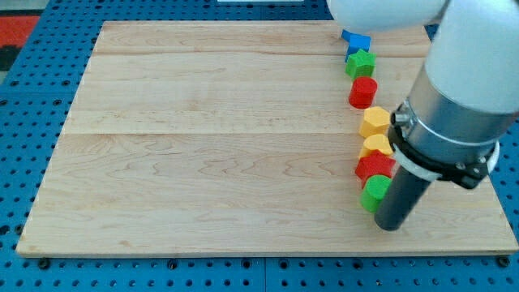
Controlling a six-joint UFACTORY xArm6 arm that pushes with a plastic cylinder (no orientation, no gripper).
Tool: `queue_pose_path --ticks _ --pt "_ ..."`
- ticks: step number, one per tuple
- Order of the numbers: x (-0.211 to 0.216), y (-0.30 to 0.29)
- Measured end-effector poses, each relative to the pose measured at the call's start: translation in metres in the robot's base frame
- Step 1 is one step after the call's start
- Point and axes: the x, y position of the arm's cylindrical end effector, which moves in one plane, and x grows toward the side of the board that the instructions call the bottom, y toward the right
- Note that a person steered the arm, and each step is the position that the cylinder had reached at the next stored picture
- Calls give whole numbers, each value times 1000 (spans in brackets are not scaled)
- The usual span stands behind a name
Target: Push the green circle along with the heart into the heart
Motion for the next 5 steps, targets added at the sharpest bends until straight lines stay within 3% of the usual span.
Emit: queue_pose_path --ticks 2,3,5 --pt "-2 8" --pt "20 30" --pt "-21 93"
